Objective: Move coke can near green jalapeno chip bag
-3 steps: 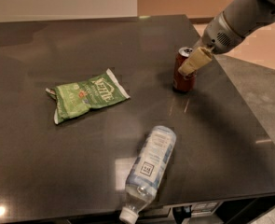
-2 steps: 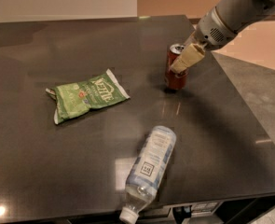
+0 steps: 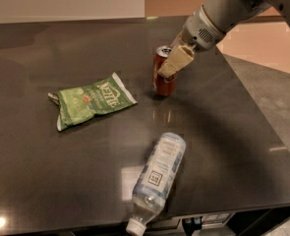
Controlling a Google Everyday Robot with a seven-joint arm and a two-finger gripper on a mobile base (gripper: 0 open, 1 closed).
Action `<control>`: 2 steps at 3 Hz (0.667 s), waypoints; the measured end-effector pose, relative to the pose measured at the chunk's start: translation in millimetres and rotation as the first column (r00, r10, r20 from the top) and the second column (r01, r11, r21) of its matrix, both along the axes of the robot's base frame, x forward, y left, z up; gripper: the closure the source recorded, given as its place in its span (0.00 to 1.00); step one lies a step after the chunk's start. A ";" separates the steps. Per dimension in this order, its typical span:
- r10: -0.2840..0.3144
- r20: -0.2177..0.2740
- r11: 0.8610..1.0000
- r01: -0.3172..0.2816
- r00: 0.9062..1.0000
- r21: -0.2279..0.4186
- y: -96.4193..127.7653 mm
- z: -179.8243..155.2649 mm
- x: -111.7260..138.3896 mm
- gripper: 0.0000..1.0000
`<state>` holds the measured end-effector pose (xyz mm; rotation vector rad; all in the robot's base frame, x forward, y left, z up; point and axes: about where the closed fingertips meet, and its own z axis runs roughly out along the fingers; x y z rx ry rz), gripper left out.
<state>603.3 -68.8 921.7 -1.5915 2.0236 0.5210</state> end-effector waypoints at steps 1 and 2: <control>0.047 -0.005 0.999 -0.047 0.999 0.006 22.4 -4.7 -1.5 1.00; 0.077 -0.007 0.997 -0.077 0.997 0.009 37.9 -9.6 -3.3 1.00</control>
Offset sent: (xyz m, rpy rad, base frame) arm -0.0061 0.0513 -0.0124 0.0116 0.0073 0.1067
